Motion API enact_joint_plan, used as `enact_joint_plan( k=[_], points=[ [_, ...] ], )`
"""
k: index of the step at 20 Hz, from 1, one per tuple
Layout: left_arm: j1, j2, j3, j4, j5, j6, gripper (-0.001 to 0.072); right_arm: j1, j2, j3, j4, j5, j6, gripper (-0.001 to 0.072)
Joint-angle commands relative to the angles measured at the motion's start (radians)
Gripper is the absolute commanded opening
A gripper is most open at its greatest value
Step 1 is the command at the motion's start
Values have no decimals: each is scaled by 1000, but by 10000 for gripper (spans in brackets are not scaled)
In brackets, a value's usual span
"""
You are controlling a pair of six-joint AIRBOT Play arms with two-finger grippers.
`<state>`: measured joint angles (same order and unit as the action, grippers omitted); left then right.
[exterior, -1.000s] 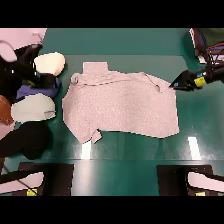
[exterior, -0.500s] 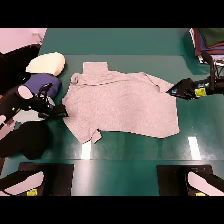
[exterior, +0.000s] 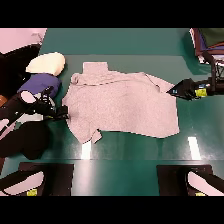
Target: Fold the shirts.
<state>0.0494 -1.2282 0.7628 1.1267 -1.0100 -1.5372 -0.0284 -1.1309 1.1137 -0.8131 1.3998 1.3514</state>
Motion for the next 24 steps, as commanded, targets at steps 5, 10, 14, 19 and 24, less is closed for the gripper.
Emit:
enact_joint_plan(
  k=[5, 10, 14, 19, 24],
  points=[
    [0, 103, 86, -4, -53, 54, 21, -136, 116, -267, -233, 69, 62, 367],
    [0, 157, 101, -5, -73, 54, 21, -219, 222, -578, -278, 58, 133, 552],
    [0, 157, 101, -6, -83, 79, 22, -153, 228, -687, -250, -88, 196, 434],
    [0, 157, 101, -5, -90, 80, 21, -37, 200, -694, -169, -319, 221, 427],
    [0, 164, 108, -5, -125, 124, 21, 51, 92, -591, -172, -325, 135, 9]
  ],
)
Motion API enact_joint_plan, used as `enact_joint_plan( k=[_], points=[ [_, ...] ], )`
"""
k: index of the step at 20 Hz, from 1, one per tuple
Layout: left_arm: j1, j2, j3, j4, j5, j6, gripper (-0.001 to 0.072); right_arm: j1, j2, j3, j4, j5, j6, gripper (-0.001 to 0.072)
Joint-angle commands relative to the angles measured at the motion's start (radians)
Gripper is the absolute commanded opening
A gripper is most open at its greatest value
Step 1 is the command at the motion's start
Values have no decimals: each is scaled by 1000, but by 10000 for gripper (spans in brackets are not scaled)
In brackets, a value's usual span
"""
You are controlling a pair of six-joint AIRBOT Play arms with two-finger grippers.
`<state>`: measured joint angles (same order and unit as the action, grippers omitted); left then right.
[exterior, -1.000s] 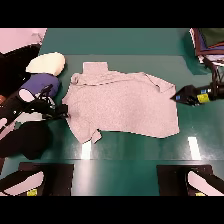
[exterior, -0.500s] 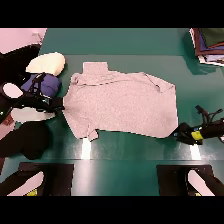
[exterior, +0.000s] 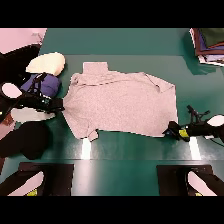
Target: Fold the shirts.
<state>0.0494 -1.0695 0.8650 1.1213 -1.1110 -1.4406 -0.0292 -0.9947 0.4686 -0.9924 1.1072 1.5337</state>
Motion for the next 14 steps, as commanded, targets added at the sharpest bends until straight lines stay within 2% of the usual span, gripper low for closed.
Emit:
enact_joint_plan(
  k=[1, 5, 7, 9, 14],
  points=[
    [0, 22, 18, 1, -34, 27, 21, 69, -46, 99, 2, -26, -47, 12],
    [0, 175, 196, 2, -102, 27, 22, 71, 54, 381, -6, 31, -51, 11],
    [0, 252, 360, 1, -132, 28, 22, 31, 135, 555, -6, 52, -53, 11],
    [0, 304, 543, 0, -135, 27, 22, -21, 210, 726, -6, 79, -99, 11],
    [0, 324, 1006, -1, -137, -11, 20, -191, 327, 1075, -6, 220, -126, 11]
  ],
)
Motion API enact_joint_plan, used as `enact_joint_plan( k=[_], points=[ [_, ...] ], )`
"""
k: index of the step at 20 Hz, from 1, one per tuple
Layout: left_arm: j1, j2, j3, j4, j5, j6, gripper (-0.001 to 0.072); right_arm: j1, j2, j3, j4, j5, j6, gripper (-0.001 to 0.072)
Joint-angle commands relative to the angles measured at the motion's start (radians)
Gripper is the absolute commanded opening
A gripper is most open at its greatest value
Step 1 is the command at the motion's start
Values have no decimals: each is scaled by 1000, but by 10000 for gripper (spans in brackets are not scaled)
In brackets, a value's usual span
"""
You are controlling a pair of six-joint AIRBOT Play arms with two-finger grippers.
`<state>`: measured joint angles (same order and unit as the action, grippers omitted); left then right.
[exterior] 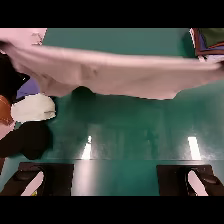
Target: Fold the shirts.
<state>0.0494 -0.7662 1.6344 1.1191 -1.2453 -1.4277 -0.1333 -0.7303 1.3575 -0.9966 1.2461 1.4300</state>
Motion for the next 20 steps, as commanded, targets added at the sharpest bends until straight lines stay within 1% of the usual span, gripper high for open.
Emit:
enact_joint_plan(
  k=[1, 4, 7, 9, 11, 13, 15, 17, 18, 20],
  points=[
    [0, 21, 312, 2, 6, -42, 20, -127, 73, 235, -2, 104, -29, 11],
    [0, 21, 463, 2, 63, -43, 19, -233, 70, 359, -1, 174, -30, 11],
    [0, 12, 454, 2, 60, -51, 19, -262, -1, 493, 1, 257, -29, 11],
    [0, -11, 364, -3, 27, -64, 20, -243, -72, 550, 2, 299, -16, 11],
    [0, -57, 240, -14, -32, -64, 20, -188, -154, 564, 1, 347, -11, 11],
    [0, -117, 104, -28, -65, -64, 20, -116, -267, 564, -22, 427, 26, 11],
    [0, -192, -21, -28, -79, -56, 21, -29, -386, 564, -107, 503, 47, 11],
    [0, -280, -126, -28, -81, -41, 21, 66, -521, 564, -238, 555, 60, 10],
    [0, -332, -167, -27, -78, -26, 21, 98, -587, 564, -275, 565, 67, 10],
    [0, -449, -213, -27, -60, -8, 21, 139, -733, 564, -286, 574, 72, 11]
  ],
)
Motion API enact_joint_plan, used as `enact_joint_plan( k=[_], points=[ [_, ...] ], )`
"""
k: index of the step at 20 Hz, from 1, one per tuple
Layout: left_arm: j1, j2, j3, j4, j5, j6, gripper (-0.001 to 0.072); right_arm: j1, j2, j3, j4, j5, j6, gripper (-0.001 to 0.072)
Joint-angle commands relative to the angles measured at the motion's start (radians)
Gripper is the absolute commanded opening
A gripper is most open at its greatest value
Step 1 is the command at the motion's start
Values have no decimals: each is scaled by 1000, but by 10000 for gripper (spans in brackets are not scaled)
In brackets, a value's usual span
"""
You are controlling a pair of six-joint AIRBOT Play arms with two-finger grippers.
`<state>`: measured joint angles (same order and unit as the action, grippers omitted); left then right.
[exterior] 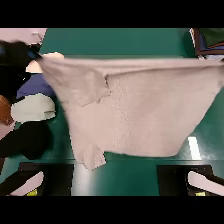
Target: Fold the shirts.
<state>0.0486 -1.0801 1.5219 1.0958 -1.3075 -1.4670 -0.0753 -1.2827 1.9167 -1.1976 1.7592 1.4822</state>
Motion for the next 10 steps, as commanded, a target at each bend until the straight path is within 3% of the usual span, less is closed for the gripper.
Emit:
enact_joint_plan(
  k=[1, 3, 6, 10],
  points=[
    [1, -197, -102, -4, 19, 35, 21, 93, -257, 5, -86, 62, 20, 10],
    [1, -307, -101, -5, 124, 35, 21, 101, -393, 5, -86, 27, 20, 10],
    [1, -433, -55, -5, 307, 42, 21, 101, -534, 6, -85, -137, 15, 10],
    [1, -526, 56, -4, 402, 68, 21, 101, -559, 6, -85, -360, 10, 10]
  ],
)
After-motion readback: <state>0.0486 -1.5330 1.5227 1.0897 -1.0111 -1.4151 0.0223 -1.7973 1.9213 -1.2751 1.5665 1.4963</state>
